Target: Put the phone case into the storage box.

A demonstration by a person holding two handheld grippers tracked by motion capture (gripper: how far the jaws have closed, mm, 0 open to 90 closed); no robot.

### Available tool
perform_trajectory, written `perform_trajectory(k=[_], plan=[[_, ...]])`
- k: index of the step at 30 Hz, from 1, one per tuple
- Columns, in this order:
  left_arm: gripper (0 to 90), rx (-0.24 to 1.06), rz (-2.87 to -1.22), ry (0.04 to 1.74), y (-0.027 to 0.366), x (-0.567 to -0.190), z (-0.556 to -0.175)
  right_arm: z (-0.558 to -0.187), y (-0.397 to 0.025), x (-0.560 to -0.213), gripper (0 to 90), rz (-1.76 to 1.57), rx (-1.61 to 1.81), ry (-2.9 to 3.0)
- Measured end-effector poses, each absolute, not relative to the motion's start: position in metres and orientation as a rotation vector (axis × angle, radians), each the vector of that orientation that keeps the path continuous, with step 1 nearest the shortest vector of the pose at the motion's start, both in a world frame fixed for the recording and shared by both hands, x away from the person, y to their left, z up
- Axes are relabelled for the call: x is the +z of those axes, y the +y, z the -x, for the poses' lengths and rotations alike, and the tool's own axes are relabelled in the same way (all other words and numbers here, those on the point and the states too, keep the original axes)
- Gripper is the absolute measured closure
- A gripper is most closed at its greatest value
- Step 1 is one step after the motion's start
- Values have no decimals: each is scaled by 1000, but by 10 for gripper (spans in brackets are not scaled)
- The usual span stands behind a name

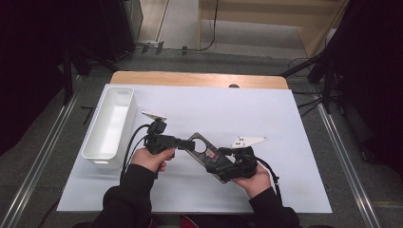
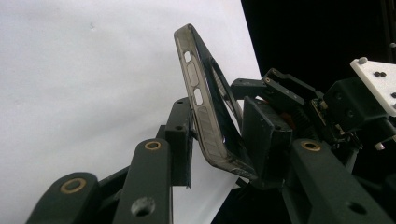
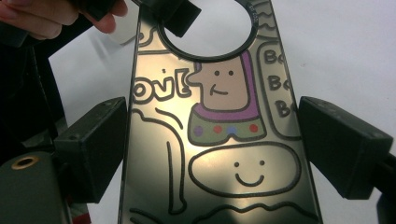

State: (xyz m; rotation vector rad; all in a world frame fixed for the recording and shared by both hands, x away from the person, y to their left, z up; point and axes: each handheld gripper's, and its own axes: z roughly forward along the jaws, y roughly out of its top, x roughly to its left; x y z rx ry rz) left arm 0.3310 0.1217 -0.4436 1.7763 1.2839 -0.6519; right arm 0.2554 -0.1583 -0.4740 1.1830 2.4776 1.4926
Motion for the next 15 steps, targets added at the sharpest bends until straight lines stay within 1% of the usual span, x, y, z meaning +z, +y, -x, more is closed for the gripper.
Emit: perform_trajectory(k=[15], plan=[[674, -671, -1750, 1282, 123, -442, -333, -255, -156, -476, 107, -1174, 1494, 2463]])
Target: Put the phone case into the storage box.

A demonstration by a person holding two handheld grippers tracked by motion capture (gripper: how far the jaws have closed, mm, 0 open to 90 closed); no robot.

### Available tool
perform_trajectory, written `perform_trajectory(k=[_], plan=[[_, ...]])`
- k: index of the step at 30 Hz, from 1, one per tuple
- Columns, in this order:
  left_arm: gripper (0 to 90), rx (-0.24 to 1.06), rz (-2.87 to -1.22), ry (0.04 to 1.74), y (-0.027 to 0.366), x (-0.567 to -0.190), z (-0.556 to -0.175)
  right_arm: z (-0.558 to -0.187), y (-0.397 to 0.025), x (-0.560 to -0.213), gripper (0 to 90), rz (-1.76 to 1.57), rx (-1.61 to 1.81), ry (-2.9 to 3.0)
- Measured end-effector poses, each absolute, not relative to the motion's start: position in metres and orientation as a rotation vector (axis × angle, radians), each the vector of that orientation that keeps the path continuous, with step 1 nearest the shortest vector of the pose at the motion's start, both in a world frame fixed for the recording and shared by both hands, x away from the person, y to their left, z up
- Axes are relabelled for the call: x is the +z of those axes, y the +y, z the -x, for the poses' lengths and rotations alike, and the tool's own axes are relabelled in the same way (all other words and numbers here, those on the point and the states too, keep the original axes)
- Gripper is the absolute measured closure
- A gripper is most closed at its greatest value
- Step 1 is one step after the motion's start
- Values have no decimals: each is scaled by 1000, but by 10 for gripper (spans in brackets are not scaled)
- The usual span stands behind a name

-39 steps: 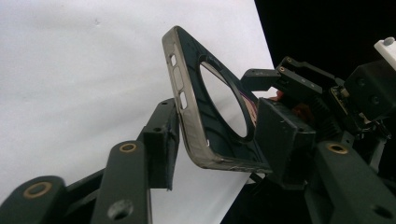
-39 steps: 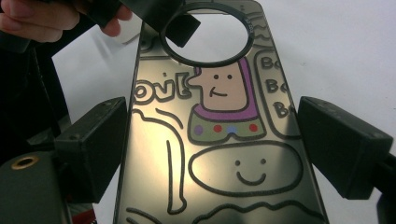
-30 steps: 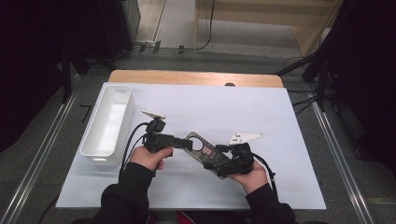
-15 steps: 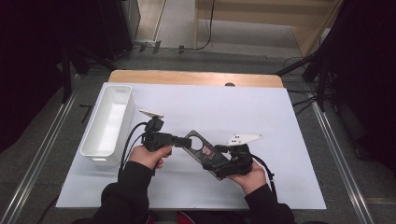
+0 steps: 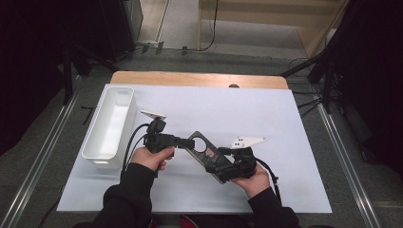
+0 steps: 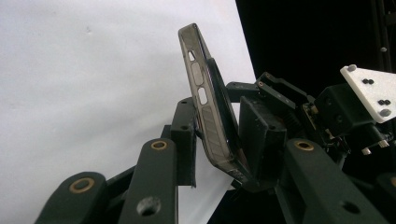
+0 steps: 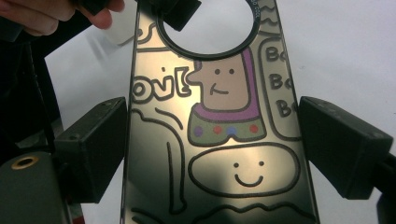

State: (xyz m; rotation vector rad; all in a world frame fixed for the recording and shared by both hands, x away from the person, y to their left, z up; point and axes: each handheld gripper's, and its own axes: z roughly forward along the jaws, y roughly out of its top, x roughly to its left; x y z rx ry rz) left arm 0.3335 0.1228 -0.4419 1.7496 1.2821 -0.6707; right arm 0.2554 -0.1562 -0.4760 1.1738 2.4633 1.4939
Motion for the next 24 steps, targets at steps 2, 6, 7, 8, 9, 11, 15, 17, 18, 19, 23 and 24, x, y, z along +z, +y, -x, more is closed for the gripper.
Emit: perform_trajectory(k=[2, 6, 7, 8, 9, 11, 15, 17, 18, 19, 23, 24], plan=[[681, -670, -1752, 1283, 123, -441, -334, -256, -156, -476, 107, -1167, 1495, 2463], [690, -671, -1754, 1275, 123, -439, -335, -255, -155, -477, 107, -1170, 1491, 2462], [692, -670, -1753, 1275, 123, -439, -335, -256, -155, -477, 107, -1170, 1490, 2462], [696, -672, -1752, 1274, 123, -438, -335, -256, -154, -477, 107, -1170, 1493, 2457], [699, -670, -1753, 1272, 123, -438, -336, -256, -154, -477, 107, -1169, 1489, 2458], [704, -673, -1748, 1276, 122, -437, -336, -256, -154, -477, 107, -1167, 1492, 2452], [717, -669, -1757, 1266, 122, -435, -337, -256, -153, -478, 107, -1159, 1488, 2446], [721, -670, -1756, 1267, 121, -434, -338, -256, -152, -478, 107, -1161, 1489, 2447], [724, -672, -1754, 1266, 121, -434, -338, -256, -152, -478, 107, -1162, 1491, 2446], [726, -671, -1753, 1266, 121, -434, -338, -256, -152, -478, 107, -1160, 1489, 2445], [732, -676, -1753, 1265, 121, -433, -339, -256, -151, -479, 107, -1161, 1483, 2443], [736, -676, -1750, 1261, 121, -433, -339, -256, -151, -479, 107, -1161, 1482, 2439]])
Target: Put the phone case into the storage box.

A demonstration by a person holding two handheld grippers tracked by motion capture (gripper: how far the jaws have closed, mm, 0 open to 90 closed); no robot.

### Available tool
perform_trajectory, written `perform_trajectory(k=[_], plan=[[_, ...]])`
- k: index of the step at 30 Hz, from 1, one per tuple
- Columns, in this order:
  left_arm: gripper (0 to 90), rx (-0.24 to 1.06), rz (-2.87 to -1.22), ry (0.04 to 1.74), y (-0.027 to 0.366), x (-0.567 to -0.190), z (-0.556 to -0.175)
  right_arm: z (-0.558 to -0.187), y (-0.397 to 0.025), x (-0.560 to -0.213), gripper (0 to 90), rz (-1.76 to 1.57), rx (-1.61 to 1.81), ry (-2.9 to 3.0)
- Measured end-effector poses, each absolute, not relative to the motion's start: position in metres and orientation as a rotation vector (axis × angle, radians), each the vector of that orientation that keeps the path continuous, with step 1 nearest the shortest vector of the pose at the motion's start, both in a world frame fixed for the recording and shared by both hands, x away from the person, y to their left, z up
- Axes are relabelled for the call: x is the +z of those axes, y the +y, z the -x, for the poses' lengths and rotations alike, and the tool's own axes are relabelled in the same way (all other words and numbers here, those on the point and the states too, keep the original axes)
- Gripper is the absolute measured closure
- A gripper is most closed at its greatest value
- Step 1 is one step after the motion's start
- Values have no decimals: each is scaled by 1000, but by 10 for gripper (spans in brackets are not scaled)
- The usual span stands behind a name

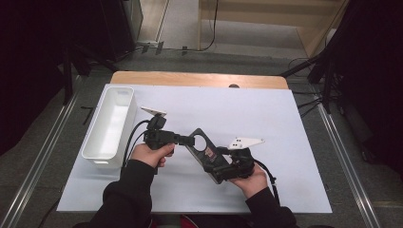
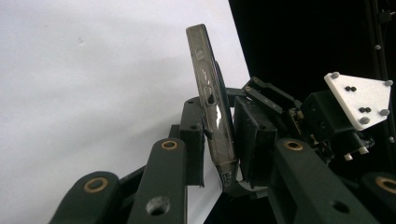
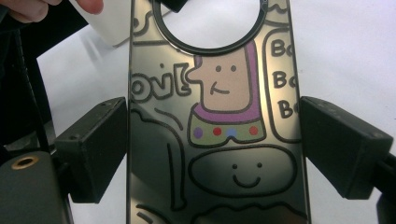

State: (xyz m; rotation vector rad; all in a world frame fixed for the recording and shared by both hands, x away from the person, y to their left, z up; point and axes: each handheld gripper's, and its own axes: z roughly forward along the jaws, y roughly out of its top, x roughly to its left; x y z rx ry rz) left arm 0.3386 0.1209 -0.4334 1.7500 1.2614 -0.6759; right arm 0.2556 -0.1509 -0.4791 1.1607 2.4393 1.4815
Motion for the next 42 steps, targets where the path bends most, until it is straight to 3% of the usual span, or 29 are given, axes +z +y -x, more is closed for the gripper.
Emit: perform_trajectory(k=[22, 24, 30, 42], plan=[[784, -725, -1722, 1237, 120, -428, -342, -255, -151, -478, 110, -1128, 1488, 2418], [789, -709, -1742, 1240, 120, -428, -342, -255, -153, -477, 242, -1126, 1506, 2408], [787, -741, -1724, 1211, 117, -426, -342, -255, -159, -475, 237, -1115, 1591, 2377], [789, -682, -1799, 1147, 116, -405, -343, -253, -165, -470, 199, -1123, 1593, 2371]])
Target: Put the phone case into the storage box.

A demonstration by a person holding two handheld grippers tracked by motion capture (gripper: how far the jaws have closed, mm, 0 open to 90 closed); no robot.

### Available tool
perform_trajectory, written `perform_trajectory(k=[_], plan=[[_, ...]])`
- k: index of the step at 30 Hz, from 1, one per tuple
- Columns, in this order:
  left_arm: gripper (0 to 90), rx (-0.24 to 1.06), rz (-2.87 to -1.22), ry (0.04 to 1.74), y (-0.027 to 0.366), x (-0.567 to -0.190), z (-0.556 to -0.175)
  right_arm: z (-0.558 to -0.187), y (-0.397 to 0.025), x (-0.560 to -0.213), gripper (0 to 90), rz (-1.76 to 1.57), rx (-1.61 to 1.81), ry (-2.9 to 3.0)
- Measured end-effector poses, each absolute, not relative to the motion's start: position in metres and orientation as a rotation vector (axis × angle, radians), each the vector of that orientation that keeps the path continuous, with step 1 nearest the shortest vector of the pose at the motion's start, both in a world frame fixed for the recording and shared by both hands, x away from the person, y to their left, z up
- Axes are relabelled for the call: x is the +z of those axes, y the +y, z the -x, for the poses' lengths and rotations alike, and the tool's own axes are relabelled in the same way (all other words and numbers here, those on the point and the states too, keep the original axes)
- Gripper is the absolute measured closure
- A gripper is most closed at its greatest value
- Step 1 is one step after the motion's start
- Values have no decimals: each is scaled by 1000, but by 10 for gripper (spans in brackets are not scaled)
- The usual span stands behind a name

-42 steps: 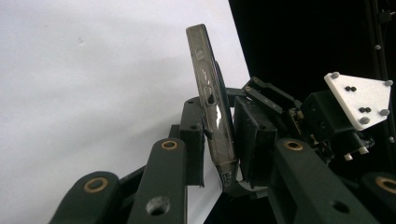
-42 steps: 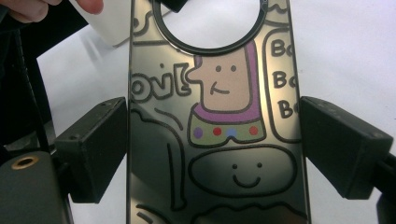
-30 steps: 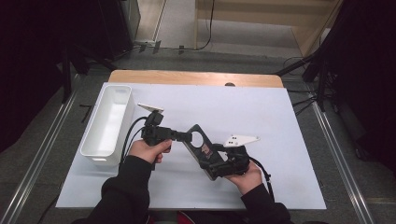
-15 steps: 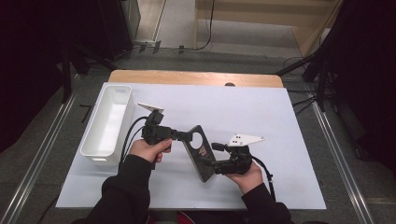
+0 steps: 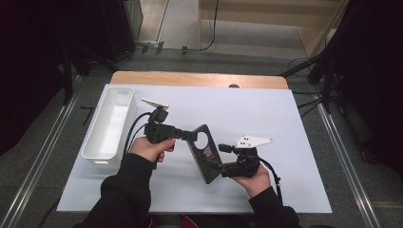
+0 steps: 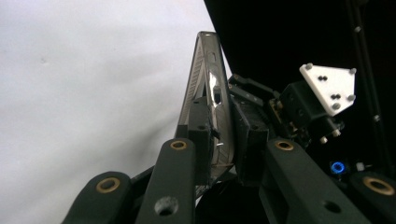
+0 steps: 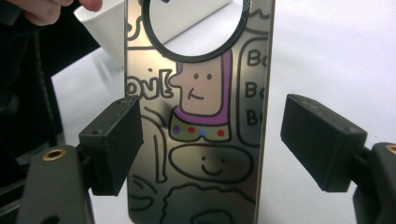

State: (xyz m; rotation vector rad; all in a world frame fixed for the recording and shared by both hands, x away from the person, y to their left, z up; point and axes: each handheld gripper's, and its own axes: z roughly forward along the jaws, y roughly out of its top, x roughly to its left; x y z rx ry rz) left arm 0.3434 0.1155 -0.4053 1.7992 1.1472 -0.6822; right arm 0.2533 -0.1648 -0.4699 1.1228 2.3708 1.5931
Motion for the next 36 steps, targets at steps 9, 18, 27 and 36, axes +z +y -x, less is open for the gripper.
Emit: perform_trajectory(k=[9, 18, 27, 36], plan=[[789, -641, -1882, 1079, 116, -394, -345, -254, -167, -467, 185, -1115, 1614, 2403], [789, -603, -1950, 1000, 115, -383, -345, -253, -168, -463, 184, -1082, 1617, 2444], [789, -573, -2013, 924, 112, -374, -344, -253, -171, -462, 184, -1067, 1621, 2470], [789, -580, -2082, 862, 107, -370, -349, -252, -175, -457, 183, -1042, 1614, 2489]])
